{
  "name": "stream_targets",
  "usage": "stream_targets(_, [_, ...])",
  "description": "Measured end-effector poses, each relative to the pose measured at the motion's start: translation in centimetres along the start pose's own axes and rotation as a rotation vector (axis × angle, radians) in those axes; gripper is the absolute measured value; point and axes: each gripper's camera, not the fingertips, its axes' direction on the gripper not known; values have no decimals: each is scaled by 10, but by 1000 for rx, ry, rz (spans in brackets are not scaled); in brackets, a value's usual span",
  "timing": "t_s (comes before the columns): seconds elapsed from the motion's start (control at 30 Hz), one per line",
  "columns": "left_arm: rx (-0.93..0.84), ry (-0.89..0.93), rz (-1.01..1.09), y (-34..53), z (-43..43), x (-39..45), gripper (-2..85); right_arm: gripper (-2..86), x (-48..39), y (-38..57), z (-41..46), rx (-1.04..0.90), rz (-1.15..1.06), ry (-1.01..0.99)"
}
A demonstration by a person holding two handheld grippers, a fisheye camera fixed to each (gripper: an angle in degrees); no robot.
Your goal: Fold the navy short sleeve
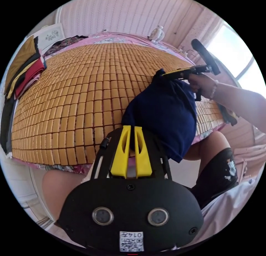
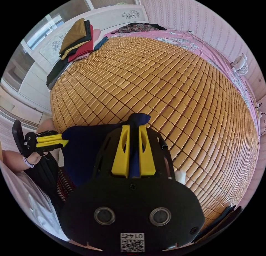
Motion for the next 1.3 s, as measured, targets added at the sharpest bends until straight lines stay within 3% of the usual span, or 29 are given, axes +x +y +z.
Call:
stream_targets(0.2, [75,42,83,-13,-50,27,-7,29,14,70,-106,269,130,-160])
stream_targets(0.4, [225,195,383,-26,-147,96,-8,26,15,218,-235,589,319,-195])
stream_targets(0.67, [310,507,736,-131,-202,260,-8,27,19,405,-395,850,516,60])
stream_targets(0.9, [311,767,848,-299,-179,449,6,43,111,457,-540,807,662,332])
stream_targets(1.0, [309,758,716,-399,-145,534,40,94,219,451,-577,702,904,408])
stream_targets(1.03, [236,745,623,-434,-122,552,59,116,267,453,-575,646,1045,438])
stream_targets(1.07, [160,725,564,-458,-99,559,62,129,309,460,-564,576,1199,445])
stream_targets(1.17, [101,642,427,-474,-57,516,59,134,348,487,-520,493,1374,463])
stream_targets(1.3, [103,595,444,-429,-47,408,48,102,289,514,-453,632,1226,525])
